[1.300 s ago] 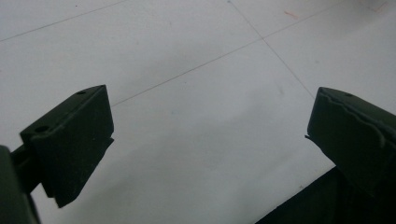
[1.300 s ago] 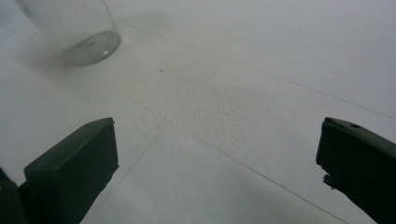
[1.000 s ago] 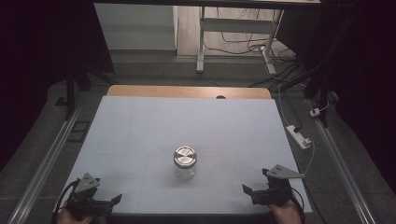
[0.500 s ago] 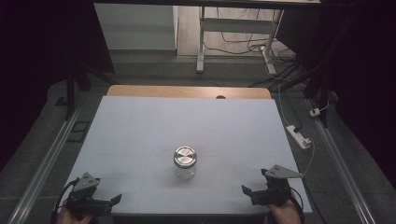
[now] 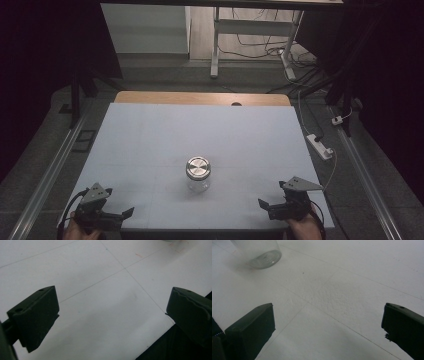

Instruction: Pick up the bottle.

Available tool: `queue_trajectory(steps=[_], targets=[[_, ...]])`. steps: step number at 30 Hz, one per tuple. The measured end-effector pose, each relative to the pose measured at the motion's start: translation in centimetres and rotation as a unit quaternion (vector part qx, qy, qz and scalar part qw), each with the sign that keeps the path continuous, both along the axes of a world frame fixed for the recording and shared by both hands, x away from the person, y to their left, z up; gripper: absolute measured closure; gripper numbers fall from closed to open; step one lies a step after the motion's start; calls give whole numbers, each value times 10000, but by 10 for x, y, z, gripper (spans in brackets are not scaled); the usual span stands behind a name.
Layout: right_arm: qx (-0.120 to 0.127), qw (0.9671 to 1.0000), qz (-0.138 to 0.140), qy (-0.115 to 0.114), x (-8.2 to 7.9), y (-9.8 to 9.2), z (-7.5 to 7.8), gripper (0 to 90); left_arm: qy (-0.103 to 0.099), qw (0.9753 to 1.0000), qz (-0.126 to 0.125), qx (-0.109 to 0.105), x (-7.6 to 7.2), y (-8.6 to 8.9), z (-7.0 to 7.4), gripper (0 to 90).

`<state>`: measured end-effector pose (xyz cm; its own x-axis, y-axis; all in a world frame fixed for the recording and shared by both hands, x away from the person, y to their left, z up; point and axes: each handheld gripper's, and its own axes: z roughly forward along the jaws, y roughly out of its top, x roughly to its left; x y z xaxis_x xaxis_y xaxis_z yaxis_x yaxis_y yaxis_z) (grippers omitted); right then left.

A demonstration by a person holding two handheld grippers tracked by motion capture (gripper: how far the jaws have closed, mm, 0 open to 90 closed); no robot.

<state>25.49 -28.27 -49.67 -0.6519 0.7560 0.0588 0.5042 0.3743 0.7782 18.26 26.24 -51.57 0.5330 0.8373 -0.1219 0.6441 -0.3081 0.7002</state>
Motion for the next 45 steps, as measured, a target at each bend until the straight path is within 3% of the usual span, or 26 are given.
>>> queue_trajectory(steps=[12, 23, 33, 41, 45], targets=[[-25, 10000, 21, 4, 0, 0, 0, 0, -199, 9987, -430, -165, 11, -10, 3, 0], [-65, 10000, 54, 26, 1, 2, -1, 0, -302, 9944, -954, -337, 30, -29, 3, 0], [-79, 9999, 59, 24, 1, 2, -1, 0, -447, 9912, -1201, -325, 48, -49, 3, 0], [-82, 9999, 67, 25, 1, 2, -1, 0, -325, 9896, -1352, -367, 64, -68, 5, 0], [-85, 9999, 72, 30, 1, 2, -1, 0, -241, 9891, -1432, -227, 72, -80, 5, 0]])
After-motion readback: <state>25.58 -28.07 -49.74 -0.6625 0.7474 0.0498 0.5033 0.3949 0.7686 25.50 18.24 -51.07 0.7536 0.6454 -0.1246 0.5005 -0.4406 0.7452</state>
